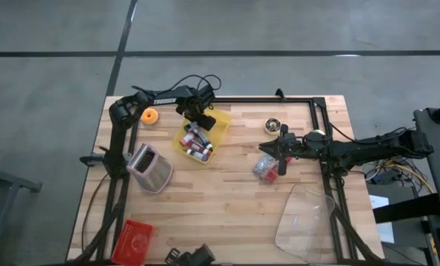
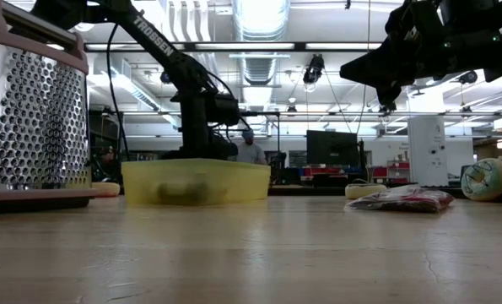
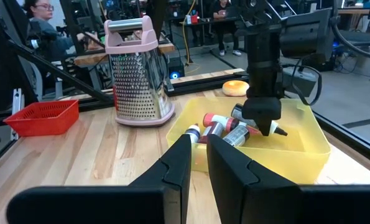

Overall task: Pick & Place Food Item
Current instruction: Put the black food coloring into the yellow bin

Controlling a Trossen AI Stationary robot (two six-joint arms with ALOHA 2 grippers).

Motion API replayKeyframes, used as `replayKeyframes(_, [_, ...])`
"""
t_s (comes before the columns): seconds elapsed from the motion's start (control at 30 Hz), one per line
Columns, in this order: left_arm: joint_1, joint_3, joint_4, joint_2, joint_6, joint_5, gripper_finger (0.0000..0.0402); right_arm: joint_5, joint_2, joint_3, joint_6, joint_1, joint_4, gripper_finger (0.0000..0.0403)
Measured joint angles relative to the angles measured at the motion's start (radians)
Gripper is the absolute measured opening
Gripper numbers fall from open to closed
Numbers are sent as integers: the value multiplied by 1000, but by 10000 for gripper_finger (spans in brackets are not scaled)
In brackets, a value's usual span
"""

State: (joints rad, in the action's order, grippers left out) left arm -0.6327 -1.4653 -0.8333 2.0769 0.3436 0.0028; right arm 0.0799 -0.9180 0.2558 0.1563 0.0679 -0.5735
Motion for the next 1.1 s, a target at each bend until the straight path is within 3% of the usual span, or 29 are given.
replayKeyframes(0.5, [0, 13, -8, 1, 13, -7, 155, 0, 0, 0, 0, 0, 0, 47])
replayKeyframes(0.87, [0, 13, -5, 1, 12, 1, 243, 0, 0, 0, 0, 0, 0, 47])
replayKeyframes(1.1, [0, 13, -5, 1, 12, 1, 276, 0, 0, 0, 0, 0, 0, 47])
